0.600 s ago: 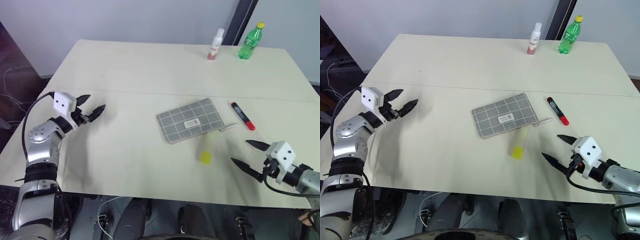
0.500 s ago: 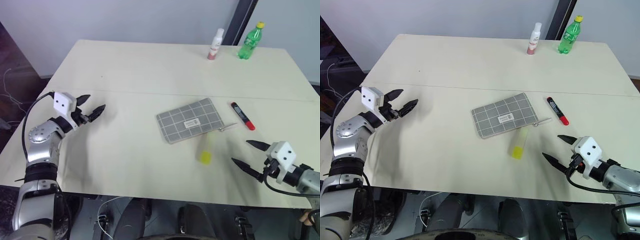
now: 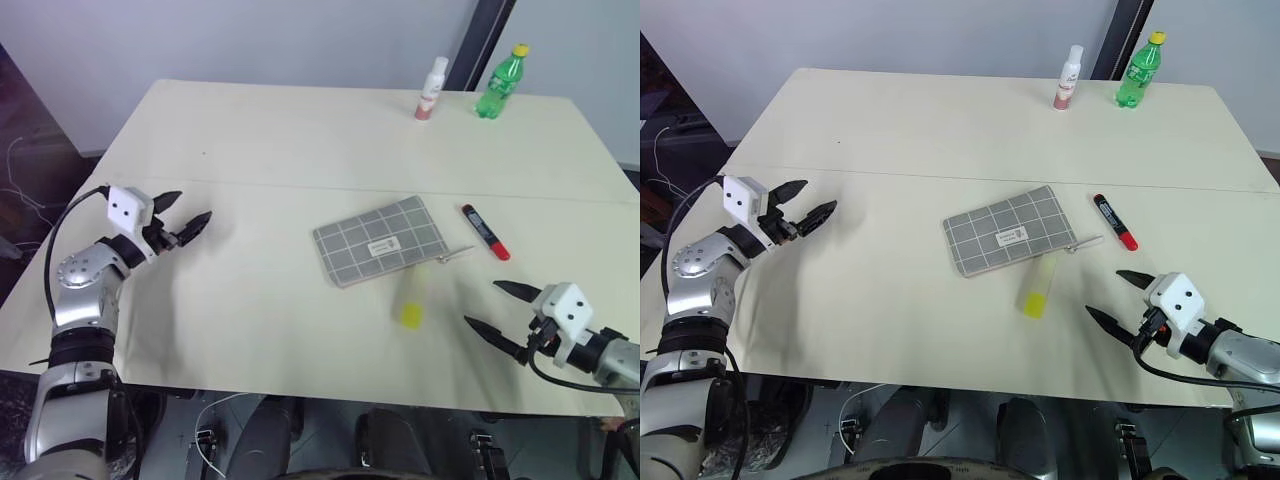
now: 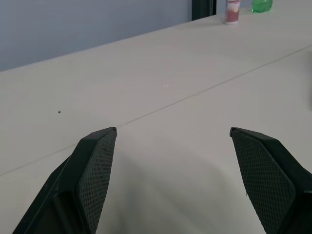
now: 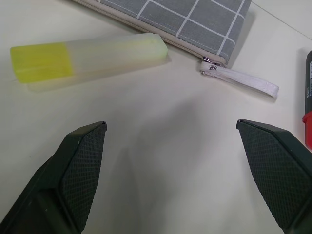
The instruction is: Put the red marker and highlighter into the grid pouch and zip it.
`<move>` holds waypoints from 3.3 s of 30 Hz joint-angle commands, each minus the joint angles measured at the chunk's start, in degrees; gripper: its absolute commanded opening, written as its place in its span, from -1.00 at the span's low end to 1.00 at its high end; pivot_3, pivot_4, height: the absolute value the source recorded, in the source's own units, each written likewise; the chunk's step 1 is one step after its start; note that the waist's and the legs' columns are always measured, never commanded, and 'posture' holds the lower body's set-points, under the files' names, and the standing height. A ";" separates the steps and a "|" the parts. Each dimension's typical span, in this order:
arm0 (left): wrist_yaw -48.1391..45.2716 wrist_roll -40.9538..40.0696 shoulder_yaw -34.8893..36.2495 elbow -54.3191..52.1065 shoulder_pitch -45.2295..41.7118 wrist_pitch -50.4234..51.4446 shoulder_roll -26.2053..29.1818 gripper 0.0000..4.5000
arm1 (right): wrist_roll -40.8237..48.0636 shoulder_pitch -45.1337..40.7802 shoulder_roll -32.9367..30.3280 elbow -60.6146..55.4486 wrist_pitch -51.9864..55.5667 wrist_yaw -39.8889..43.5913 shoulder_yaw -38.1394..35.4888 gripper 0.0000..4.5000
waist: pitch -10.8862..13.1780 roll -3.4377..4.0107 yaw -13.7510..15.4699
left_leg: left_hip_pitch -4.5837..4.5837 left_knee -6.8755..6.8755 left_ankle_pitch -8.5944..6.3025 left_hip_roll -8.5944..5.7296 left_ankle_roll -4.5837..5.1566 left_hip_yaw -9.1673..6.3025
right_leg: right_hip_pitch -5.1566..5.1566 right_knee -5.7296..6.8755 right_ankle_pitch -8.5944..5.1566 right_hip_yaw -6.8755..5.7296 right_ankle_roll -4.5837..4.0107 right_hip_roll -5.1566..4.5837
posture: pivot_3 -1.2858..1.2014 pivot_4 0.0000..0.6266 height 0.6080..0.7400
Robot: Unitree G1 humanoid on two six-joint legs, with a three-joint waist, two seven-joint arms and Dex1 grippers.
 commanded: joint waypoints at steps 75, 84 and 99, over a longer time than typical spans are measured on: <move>8.32 31.41 -31.52 11.81 -12.64 -40.36 -17.44 0.18 | -25.96 -38.26 11.18 20.29 -1.27 -21.67 26.52 -1.00 | -0.03 0.08 -0.18 | 0.13 0.14 0.26 -0.02 -0.05 0.02 | -0.14 0.67 0.04 -0.02 -0.03 0.29 | 0.03 -0.52 1.00; 7.37 29.85 -32.20 10.22 -11.02 -39.70 -17.50 -0.99 | -23.41 -37.93 11.59 17.83 -0.27 -21.24 24.75 -1.00 | -0.04 0.08 -0.18 | 0.15 0.16 0.27 -0.02 -0.07 0.02 | -0.11 0.68 0.04 -0.02 -0.03 0.29 | 0.03 -0.52 1.00; 14.69 26.68 -26.23 -0.22 -4.55 -29.67 -14.09 -1.00 | -4.43 -23.72 5.95 -8.01 25.54 -16.90 11.01 0.98 | -0.04 0.08 -0.16 | 0.13 0.14 0.14 -0.02 -0.15 -0.01 | -0.14 0.65 0.03 -0.02 -0.04 0.11 | 0.03 -0.52 1.00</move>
